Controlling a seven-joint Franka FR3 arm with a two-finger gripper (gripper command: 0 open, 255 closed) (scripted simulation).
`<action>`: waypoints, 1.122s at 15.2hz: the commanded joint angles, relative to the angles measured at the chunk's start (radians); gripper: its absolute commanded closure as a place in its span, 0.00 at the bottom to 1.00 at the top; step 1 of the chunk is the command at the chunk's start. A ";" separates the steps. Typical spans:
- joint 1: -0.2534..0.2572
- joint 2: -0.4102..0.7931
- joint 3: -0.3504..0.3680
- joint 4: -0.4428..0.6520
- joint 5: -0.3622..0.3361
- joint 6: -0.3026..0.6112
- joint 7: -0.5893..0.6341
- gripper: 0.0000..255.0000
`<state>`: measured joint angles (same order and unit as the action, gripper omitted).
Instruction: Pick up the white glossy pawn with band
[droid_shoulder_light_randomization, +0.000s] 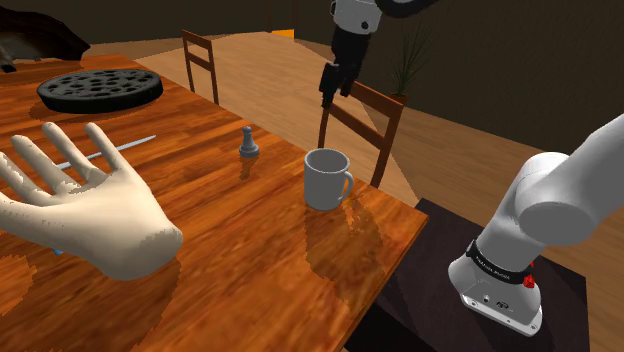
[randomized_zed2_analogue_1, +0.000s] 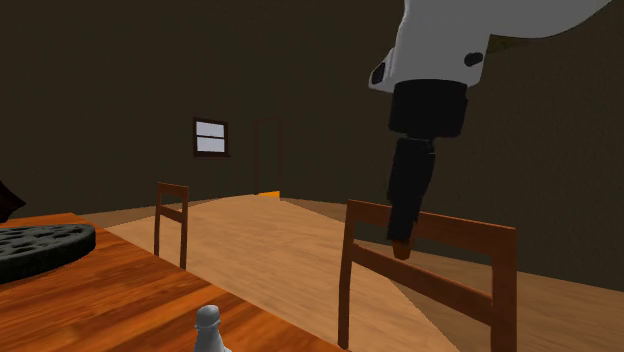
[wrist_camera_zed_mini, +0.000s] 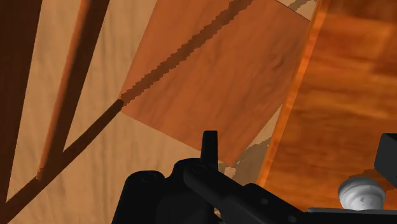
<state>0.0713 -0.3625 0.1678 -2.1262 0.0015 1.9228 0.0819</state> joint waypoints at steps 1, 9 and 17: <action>0.006 0.078 0.022 0.048 -0.005 0.022 0.020 0.00; 0.045 0.366 0.095 0.262 -0.059 0.060 0.102 0.00; 0.110 0.639 0.128 0.505 -0.134 0.051 0.168 0.00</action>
<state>0.1726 0.2551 0.2930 -1.6351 -0.1261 1.9694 0.2404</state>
